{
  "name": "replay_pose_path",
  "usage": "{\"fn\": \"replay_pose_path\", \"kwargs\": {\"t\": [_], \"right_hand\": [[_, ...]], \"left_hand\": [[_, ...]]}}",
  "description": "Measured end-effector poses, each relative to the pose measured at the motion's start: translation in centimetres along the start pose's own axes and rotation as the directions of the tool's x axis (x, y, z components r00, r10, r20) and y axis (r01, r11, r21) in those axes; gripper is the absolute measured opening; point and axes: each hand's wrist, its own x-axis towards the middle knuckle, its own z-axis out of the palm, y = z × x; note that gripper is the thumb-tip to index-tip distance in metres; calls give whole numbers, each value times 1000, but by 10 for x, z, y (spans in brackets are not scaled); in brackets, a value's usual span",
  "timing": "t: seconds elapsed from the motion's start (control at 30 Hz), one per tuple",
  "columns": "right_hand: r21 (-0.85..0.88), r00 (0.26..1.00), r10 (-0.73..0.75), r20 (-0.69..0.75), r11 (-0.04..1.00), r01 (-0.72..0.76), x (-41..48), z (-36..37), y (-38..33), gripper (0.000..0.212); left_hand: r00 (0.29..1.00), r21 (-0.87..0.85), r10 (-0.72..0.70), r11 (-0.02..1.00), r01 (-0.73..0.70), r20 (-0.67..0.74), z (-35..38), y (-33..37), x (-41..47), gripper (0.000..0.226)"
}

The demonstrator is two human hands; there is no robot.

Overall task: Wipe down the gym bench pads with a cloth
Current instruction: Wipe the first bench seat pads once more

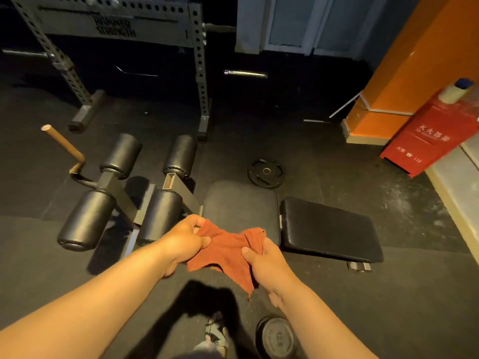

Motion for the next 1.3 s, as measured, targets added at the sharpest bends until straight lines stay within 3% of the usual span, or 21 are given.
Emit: {"fn": "replay_pose_path", "kwargs": {"t": [0.1,0.3,0.5,0.7,0.87,1.1,1.3], "right_hand": [[-66,1000,-6,-22,998,4,37,13,-14,21],[-271,999,-22,-24,962,15,95,18,-27,32],[-355,999,39,3,934,-35,145,16,-35,37],[-431,999,20,25,902,-7,187,12,-27,15],[-516,989,53,137,856,26,228,-8,6,22],[-586,975,74,211,808,65,304,-47,70,30],[-612,983,27,181,786,91,348,-43,142,32]], "left_hand": [[1000,-20,-24,1000,23,-9,-19,4,33,23],[997,-21,-64,998,65,52,-27,15,89,24],[1000,-4,-22,1000,22,-7,-24,22,130,25],[996,-17,-57,998,56,-68,-19,10,163,18],[977,-126,-147,984,128,-157,27,-25,195,35],[931,-284,-211,951,124,-298,121,-80,263,33],[925,-204,-173,973,107,-340,169,-144,315,35]]}}
